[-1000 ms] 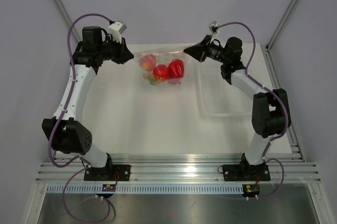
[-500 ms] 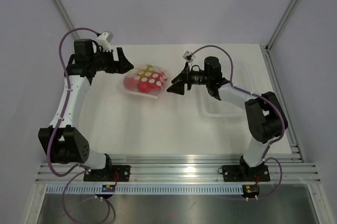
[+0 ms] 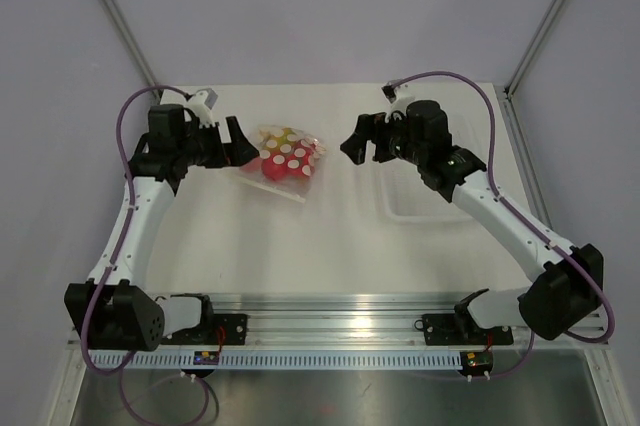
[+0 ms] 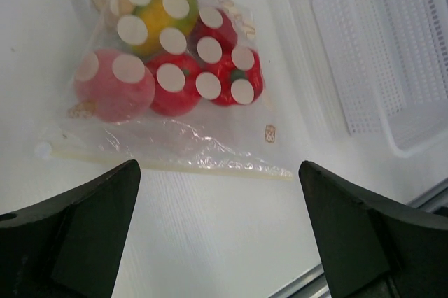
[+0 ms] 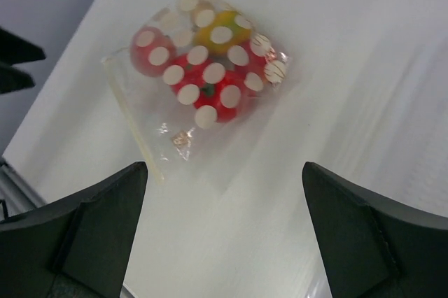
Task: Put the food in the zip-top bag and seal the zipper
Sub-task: Reset both arms
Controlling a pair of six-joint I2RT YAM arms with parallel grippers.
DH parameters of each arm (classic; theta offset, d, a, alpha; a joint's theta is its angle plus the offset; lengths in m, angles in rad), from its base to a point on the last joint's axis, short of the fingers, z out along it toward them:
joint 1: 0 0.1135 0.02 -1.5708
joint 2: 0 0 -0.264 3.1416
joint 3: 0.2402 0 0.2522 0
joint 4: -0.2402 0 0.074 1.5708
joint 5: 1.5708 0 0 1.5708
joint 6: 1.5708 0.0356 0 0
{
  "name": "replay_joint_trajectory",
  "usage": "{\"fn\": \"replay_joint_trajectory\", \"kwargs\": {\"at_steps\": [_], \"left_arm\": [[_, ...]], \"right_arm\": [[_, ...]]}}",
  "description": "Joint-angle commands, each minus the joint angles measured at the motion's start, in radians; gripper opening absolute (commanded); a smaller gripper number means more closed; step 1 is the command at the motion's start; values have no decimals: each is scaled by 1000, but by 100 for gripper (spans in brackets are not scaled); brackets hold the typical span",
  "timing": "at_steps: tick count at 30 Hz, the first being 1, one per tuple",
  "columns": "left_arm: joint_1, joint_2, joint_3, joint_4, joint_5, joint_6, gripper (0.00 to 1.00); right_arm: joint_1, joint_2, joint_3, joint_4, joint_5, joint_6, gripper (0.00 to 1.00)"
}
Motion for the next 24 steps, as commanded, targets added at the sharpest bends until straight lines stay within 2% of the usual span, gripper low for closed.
{"fn": "replay_joint_trajectory", "kwargs": {"at_steps": [1,3,4,6,7,10,15,18,24], "left_arm": [[-62,-114,-79,60,-62,-21,99],[-100,-168,-106,57,-150,-10,99],[-105,-219,-135,49,-167,-10,99],[-106,-265,-166,48,-173,-15,99],[-108,-285,-189,45,-167,-13,99],[-110,-339,-209,31,-165,-18,99],[-110,-450,-260,40,-190,-44,99],[-111,-515,-286,75,-205,-68,99],[-111,-537,-292,86,-179,-81,99]], "right_arm": [[-1,-32,31,-218,298,82,99],[-1,-69,7,-269,373,65,99],[1,-80,4,-295,500,76,99],[1,-108,-13,-364,632,77,99],[-1,-115,-18,-384,750,85,99],[-1,-138,-47,-436,886,90,100],[-1,-178,-97,-503,989,143,100],[-1,-220,-148,-487,992,154,100],[-1,-292,-203,-451,977,171,100]]}}
